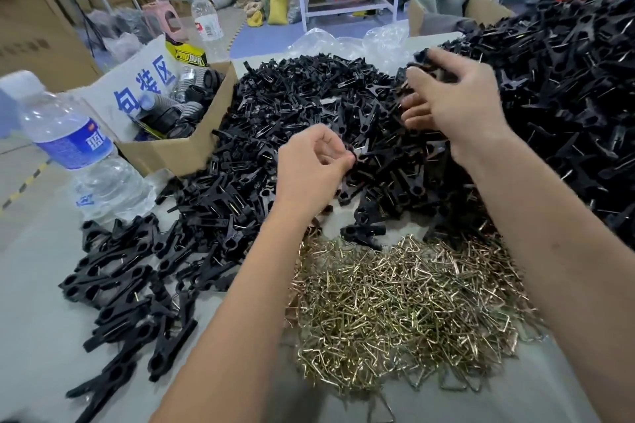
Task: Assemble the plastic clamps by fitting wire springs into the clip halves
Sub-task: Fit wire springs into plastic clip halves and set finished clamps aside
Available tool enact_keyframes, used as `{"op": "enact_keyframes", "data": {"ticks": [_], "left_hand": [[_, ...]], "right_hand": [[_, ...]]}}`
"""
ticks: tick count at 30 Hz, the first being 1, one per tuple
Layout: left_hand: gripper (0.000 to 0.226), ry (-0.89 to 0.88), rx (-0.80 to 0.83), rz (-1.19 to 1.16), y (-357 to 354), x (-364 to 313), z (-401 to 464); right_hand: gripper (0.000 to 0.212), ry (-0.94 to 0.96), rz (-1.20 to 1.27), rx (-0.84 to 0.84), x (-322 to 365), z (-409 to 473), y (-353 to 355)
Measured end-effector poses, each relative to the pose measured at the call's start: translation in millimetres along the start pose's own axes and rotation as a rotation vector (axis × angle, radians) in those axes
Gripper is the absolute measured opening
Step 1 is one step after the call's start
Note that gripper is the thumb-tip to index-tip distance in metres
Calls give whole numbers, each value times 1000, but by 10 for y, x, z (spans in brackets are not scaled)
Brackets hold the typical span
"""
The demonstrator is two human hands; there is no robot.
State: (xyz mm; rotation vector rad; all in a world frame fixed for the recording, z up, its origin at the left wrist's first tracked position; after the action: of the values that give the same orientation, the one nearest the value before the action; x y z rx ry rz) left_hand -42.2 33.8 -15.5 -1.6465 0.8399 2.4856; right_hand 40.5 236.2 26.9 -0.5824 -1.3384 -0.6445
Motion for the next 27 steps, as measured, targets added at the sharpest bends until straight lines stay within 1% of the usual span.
{"op": "enact_keyframes", "data": {"ticks": [1,2,4,6,7,8,9,11,13,16,17,18,22,23,24,26,27], "left_hand": [[20,-10,-44,89,102,7,49],[20,-7,-90,170,223,27,104],[22,44,-170,350,484,93,217],[24,114,-186,577,718,192,341],[26,156,-167,677,815,260,403],[29,214,-139,749,891,339,450],[30,285,-103,788,959,430,489],[28,376,-26,816,1038,589,539],[24,359,35,826,1064,673,565],[18,302,119,780,1071,734,593],[18,303,139,773,1071,749,594],[23,317,150,773,1066,756,593],[62,382,228,839,1023,762,589],[64,382,240,850,997,745,581],[57,372,237,832,967,731,583],[22,334,171,744,916,688,591],[14,323,134,726,898,670,579]], "right_hand": [[61,36,-91,-29,55,71,-42],[59,66,-176,-39,88,115,-116],[42,136,-350,8,124,126,-359],[21,212,-531,170,85,82,-741],[15,247,-634,271,38,50,-948],[15,283,-752,366,-24,29,-1141],[19,319,-870,454,-91,13,-1324],[32,361,-1039,606,-221,-19,-1616],[35,388,-1124,721,-347,-58,-1822],[56,416,-1263,830,-546,-89,-2033],[58,404,-1271,838,-590,-77,-2056],[57,393,-1255,838,-609,-57,-2062],[47,358,-1185,847,-656,19,-2037],[46,357,-1189,853,-668,20,-2030],[45,368,-1209,856,-677,14,-2022],[42,415,-1262,832,-670,-6,-1990],[40,434,-1275,811,-661,-13,-1955]]}}
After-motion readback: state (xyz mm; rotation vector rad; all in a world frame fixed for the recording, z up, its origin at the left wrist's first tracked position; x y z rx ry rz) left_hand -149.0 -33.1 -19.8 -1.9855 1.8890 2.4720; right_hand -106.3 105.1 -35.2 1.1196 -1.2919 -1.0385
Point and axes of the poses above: each hand's wrist, its own z-axis towards the middle knuckle, its own y-axis out of the back of the hand, x = y × z, the point moved 5 cm from there along z, towards the middle knuckle, and after that the axes turned 2 degrees about -z, right-handed, at the moved point
